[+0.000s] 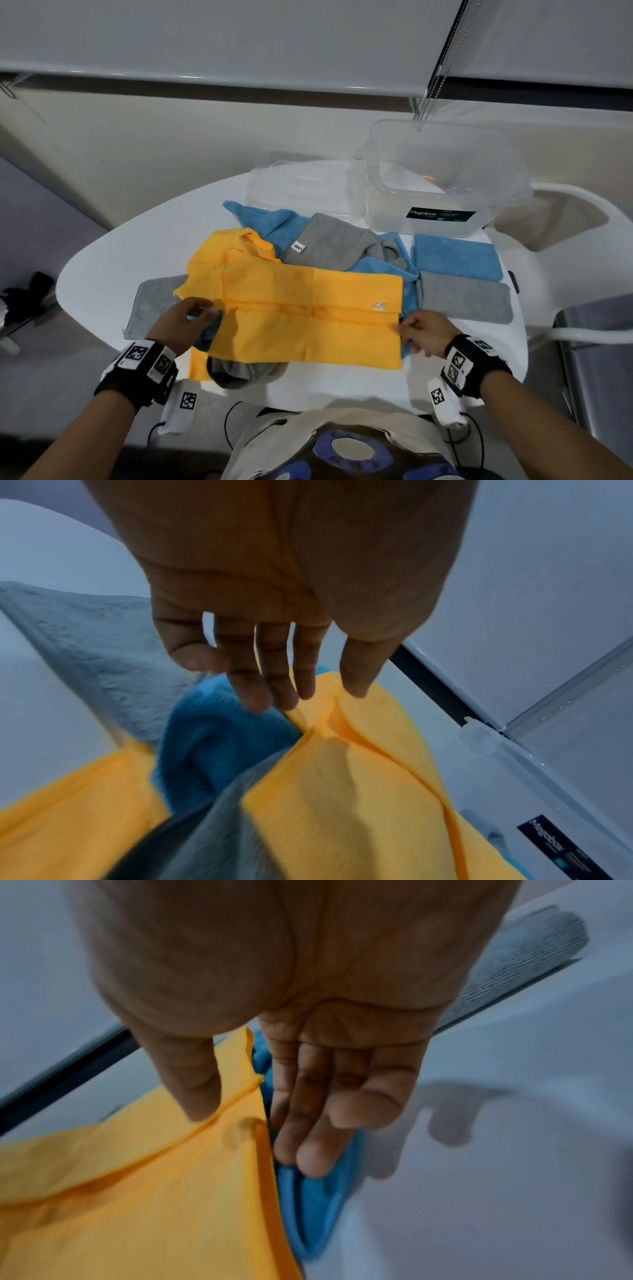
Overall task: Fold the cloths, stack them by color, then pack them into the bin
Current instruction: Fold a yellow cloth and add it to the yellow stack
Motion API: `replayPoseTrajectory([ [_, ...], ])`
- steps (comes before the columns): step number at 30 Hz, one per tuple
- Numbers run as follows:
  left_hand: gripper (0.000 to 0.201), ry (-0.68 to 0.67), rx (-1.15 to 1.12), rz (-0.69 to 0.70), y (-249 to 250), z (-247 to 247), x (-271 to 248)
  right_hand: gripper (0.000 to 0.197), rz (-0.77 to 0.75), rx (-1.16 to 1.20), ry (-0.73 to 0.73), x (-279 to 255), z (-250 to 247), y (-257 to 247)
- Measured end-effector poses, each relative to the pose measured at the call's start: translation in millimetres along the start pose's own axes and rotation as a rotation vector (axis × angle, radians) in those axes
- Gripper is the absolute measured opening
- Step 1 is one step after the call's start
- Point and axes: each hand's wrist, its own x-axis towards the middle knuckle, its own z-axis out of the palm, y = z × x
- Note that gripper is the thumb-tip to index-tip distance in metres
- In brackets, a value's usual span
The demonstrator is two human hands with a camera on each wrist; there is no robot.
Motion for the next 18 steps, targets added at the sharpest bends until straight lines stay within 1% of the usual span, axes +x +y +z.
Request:
replayPoseTrajectory([
  [2, 0.032, 0.042, -0.007, -0.019, 9.8, -1.2, 10.0, 0.034, -0.039, 0.03, 0.107, 5.5, -4.8, -9.7],
  [5, 0.031, 0.046, -0.002, -0.016, 23.5, 2.1, 17.7, 0.033, -0.1, 0.011, 0.196, 15.6, -6.7, -16.1],
  [9, 0.022, 0.094, 0.075, -0.018, 39.0, 6.5, 16.7, 0.023, -0.14, -0.008, 0.198, 21.1, -3.8, -13.9],
  [14, 0.028, 0.04, 0.066, -0.116, 43.5, 7.3, 15.5, 0.026, -0.167, -0.085, 0.226, 19.9, -4.4, -6.3],
  [18, 0.02, 0.067, 0.072, -0.101, 44.4, 7.9, 16.3, 0.025, -0.154, -0.09, 0.206, 17.8, -6.7, 0.0],
])
